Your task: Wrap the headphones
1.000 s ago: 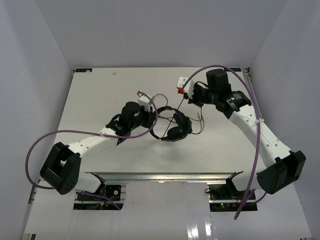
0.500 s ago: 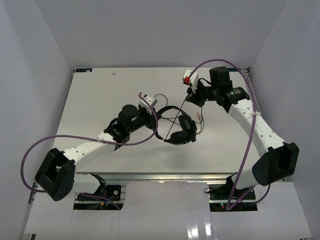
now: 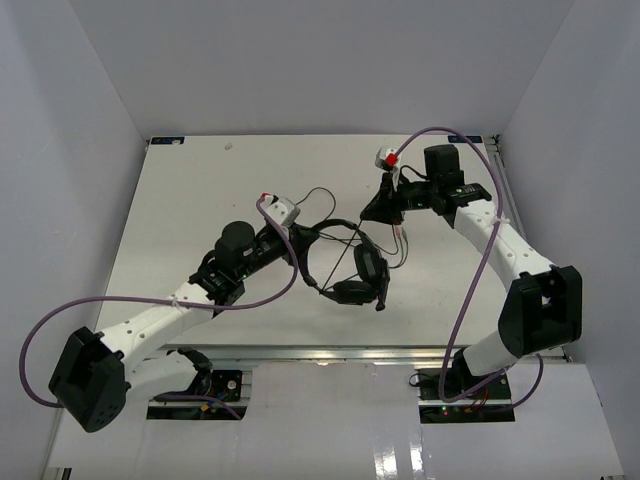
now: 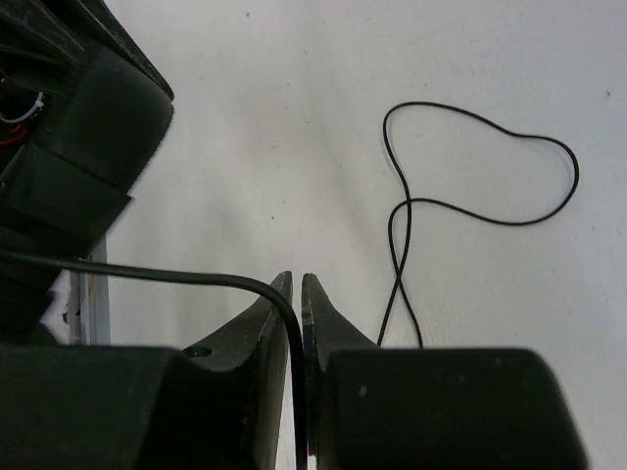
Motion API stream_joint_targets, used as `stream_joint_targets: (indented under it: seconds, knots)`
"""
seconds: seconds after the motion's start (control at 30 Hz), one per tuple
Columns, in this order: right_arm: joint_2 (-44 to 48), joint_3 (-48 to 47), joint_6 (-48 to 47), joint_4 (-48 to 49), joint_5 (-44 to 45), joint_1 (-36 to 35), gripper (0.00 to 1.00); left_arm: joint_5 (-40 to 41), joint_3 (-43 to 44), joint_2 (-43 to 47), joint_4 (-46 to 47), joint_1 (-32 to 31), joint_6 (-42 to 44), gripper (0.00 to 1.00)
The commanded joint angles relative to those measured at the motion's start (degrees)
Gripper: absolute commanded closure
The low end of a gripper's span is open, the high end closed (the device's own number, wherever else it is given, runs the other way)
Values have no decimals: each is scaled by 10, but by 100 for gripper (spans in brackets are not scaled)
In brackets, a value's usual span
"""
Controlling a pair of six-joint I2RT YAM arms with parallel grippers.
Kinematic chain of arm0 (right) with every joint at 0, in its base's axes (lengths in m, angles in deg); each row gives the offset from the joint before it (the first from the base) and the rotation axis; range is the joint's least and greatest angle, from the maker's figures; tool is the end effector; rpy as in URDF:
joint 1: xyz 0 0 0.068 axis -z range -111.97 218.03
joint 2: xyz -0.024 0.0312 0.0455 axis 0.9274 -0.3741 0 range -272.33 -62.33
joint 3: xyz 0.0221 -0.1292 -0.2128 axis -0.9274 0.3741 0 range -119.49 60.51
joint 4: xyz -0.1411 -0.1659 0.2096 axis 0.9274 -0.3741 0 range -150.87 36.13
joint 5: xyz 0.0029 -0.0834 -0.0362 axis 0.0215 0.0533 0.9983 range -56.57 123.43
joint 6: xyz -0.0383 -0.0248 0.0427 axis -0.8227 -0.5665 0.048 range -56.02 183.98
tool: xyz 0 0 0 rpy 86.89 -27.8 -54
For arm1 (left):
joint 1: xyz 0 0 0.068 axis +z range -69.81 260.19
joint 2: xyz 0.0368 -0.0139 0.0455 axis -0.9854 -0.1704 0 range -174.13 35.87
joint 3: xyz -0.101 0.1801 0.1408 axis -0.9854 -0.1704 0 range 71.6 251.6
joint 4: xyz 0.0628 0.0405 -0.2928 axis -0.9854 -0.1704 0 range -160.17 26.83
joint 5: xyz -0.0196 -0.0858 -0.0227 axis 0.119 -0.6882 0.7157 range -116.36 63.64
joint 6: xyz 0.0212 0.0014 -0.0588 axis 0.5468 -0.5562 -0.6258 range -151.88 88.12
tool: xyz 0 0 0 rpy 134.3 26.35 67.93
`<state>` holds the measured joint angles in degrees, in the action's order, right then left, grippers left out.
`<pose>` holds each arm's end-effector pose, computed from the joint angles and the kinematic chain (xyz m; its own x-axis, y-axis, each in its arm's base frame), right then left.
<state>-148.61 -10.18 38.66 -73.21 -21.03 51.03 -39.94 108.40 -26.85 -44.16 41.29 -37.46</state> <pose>0.3534 0.1486 0.2753 -0.1494 -0.3056 -0.9404 -0.9645 0.2544 0.0706 0.2377 -0.2063 0.2406 -0.1701 0.0160 -0.9853 0.7790 0.6146 -0.1245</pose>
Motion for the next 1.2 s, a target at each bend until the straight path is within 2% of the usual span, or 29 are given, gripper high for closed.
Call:
stream_joint_targets:
  seconds: [0.0, 0.23, 0.4, 0.43, 0.5, 0.57, 0.77, 0.87, 0.93, 1.03, 1.1, 1.17]
  knots:
    - [-22, 43, 117, 217, -108, 24, 83, -85, 57, 35, 48, -14, -70, 100]
    - [-28, 125, 301, 436, -167, -16, 68, -25, 194, -24, 64, -14, -185, 100]
    - [-28, 182, 516, 706, -184, -39, 59, 53, 276, -72, 59, -14, -252, 100]
    - [-28, 201, 554, 808, -182, -41, 56, 81, 287, -83, 52, -14, -255, 100]
    - [-33, 216, 656, 902, -177, -48, 52, 109, 321, -95, 39, -14, -264, 100]
    - [-35, 222, 685, 957, -171, -59, 51, 137, 346, -108, 28, -14, -269, 100]
    - [-40, 245, 697, 1003, -150, -104, 56, 254, 398, -130, 1, -14, -291, 100]
    - [-43, 253, 692, 1000, -142, -123, 60, 346, 416, -132, -3, -14, -297, 100]
    - [-42, 255, 690, 999, -140, -128, 66, 407, 430, -134, -8, -14, -296, 100]
    - [-30, 261, 679, 990, -137, -131, 83, 486, 458, -145, -26, -12, -272, 100]
    - [-17, 264, 651, 934, -134, -131, 91, 525, 468, -154, -28, -9, -235, 100]
    - [9, 262, 573, 832, -125, -131, 92, 536, 470, -158, -40, 7, -226, 100]
